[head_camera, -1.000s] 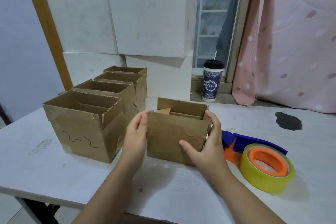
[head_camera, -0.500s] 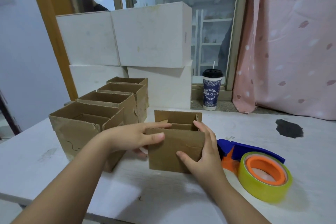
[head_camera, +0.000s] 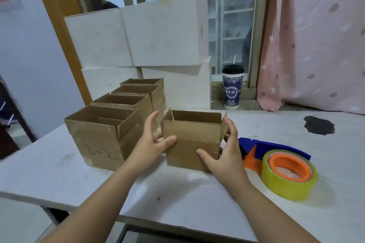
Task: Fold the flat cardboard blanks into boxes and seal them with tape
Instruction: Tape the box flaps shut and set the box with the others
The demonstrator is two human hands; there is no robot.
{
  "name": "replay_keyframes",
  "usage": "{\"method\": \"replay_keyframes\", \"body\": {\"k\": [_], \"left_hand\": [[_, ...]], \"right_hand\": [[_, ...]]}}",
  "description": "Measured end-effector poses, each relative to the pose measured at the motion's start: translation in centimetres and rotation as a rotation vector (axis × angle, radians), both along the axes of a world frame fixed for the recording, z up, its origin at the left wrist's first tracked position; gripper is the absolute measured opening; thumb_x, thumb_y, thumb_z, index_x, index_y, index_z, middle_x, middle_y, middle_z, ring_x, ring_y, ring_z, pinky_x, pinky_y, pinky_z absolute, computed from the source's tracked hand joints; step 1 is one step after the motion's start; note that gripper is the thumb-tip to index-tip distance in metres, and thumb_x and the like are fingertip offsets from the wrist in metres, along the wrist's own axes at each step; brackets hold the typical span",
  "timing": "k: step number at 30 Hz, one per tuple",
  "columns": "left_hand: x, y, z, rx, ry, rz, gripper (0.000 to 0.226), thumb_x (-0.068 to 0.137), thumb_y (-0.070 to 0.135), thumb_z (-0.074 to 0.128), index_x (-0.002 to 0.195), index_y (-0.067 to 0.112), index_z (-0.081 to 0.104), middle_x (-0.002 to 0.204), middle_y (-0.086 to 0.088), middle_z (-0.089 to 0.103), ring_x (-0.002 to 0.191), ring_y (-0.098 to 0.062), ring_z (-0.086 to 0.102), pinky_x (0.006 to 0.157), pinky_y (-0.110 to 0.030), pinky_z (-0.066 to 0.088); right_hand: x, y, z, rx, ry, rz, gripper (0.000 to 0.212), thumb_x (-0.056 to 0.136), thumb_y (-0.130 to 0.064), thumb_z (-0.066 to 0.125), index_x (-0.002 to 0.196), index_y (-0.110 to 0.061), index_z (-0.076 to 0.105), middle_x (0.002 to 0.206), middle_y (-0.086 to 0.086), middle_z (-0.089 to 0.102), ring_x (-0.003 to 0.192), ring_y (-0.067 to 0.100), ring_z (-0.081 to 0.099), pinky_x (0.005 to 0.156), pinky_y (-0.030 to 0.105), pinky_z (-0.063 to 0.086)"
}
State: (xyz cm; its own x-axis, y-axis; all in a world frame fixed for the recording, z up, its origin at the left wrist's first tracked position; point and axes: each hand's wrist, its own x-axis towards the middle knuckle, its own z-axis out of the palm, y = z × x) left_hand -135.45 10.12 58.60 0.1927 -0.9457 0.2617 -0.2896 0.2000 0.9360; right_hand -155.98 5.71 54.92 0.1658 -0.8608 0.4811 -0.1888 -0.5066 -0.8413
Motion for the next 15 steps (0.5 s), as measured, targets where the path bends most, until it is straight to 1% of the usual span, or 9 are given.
{"method": "replay_keyframes", "body": {"k": [1, 2, 3, 4, 6, 8, 11, 13, 15], "left_hand": [[-0.3, 0.0, -1.2, 0.0, 0.088, -0.031, 0.085, 0.075, 0.027, 0.072, 0.137, 0.05, 0.019, 0.096, 0.014, 0.072, 0.091, -0.003, 0.067, 0.07, -0.018, 0.055], [-0.7, -0.1, -2.2, 0.026, 0.137, -0.029, 0.089, 0.077, 0.021, 0.073, 0.14, 0.049, 0.018, 0.107, 0.016, 0.069, 0.101, -0.001, 0.064, 0.08, -0.018, 0.053], [-1.2, -0.2, -3.1, 0.056, 0.16, -0.008, 0.085, 0.078, 0.016, 0.074, 0.142, 0.043, 0.023, 0.117, 0.014, 0.065, 0.108, -0.002, 0.06, 0.09, -0.024, 0.051], [-1.6, -0.5, -3.8, 0.08, 0.143, 0.037, 0.073, 0.08, 0.013, 0.073, 0.14, 0.033, 0.035, 0.121, 0.012, 0.063, 0.11, -0.004, 0.06, 0.095, -0.03, 0.05], [-2.3, -1.5, -4.7, 0.097, 0.023, 0.18, 0.041, 0.084, 0.014, 0.069, 0.121, 0.026, 0.055, 0.115, 0.007, 0.066, 0.103, -0.006, 0.063, 0.091, -0.029, 0.05], [-2.7, -2.8, -4.7, 0.101, -0.12, 0.325, 0.03, 0.087, 0.02, 0.066, 0.116, 0.024, 0.059, 0.115, 0.003, 0.063, 0.098, -0.011, 0.061, 0.09, -0.029, 0.048], [-3.3, -5.0, -4.5, 0.119, -0.221, 0.471, 0.035, 0.092, 0.024, 0.059, 0.125, 0.017, 0.055, 0.123, -0.004, 0.054, 0.105, -0.017, 0.054, 0.094, -0.032, 0.043], [-3.8, -6.2, -4.2, 0.114, -0.192, 0.513, 0.04, 0.093, 0.024, 0.058, 0.132, 0.016, 0.05, 0.128, -0.004, 0.055, 0.114, -0.02, 0.053, 0.098, -0.035, 0.043], [-3.9, -7.5, -4.1, 0.126, -0.154, 0.543, 0.053, 0.091, 0.026, 0.06, 0.139, 0.018, 0.04, 0.135, -0.002, 0.051, 0.122, -0.022, 0.05, 0.099, -0.035, 0.041]], "right_hand": [[0.1, -0.1, 0.0, 0.004, 0.014, -0.012, 0.11, 0.075, -0.026, 0.08, 0.128, -0.073, -0.003, 0.146, -0.017, 0.026, 0.135, 0.002, 0.027, 0.113, 0.037, 0.032], [0.2, -0.2, -0.1, 0.018, 0.034, -0.02, 0.113, 0.076, -0.026, 0.079, 0.128, -0.073, -0.009, 0.148, -0.015, 0.027, 0.136, 0.003, 0.027, 0.113, 0.035, 0.031], [0.3, -0.4, -0.1, 0.043, 0.064, -0.019, 0.114, 0.078, -0.026, 0.078, 0.129, -0.072, -0.013, 0.149, -0.013, 0.029, 0.136, 0.005, 0.028, 0.113, 0.034, 0.03], [0.4, -0.5, -0.2, 0.07, 0.106, -0.016, 0.112, 0.08, -0.025, 0.075, 0.132, -0.068, -0.014, 0.148, -0.011, 0.032, 0.135, 0.008, 0.03, 0.112, 0.034, 0.031], [0.8, -1.2, -0.7, 0.099, 0.219, -0.035, 0.099, 0.086, -0.022, 0.069, 0.147, -0.049, -0.004, 0.143, -0.004, 0.041, 0.131, 0.015, 0.038, 0.109, 0.037, 0.036], [1.3, -2.0, -1.0, 0.118, 0.313, -0.073, 0.085, 0.091, -0.015, 0.06, 0.153, -0.033, 0.004, 0.138, 0.002, 0.045, 0.126, 0.018, 0.043, 0.104, 0.035, 0.039], [2.5, -3.2, -1.2, 0.161, 0.394, -0.12, 0.077, 0.094, -0.014, 0.053, 0.153, -0.025, 0.005, 0.138, 0.005, 0.045, 0.124, 0.02, 0.047, 0.098, 0.032, 0.039], [3.4, -4.3, -1.1, 0.186, 0.384, -0.145, 0.075, 0.095, -0.012, 0.05, 0.154, -0.022, 0.006, 0.14, 0.006, 0.044, 0.125, 0.021, 0.046, 0.098, 0.031, 0.039], [4.5, -5.5, -1.0, 0.214, 0.349, -0.173, 0.072, 0.095, -0.009, 0.047, 0.153, -0.021, 0.007, 0.142, 0.005, 0.042, 0.125, 0.02, 0.046, 0.097, 0.032, 0.04]]}}
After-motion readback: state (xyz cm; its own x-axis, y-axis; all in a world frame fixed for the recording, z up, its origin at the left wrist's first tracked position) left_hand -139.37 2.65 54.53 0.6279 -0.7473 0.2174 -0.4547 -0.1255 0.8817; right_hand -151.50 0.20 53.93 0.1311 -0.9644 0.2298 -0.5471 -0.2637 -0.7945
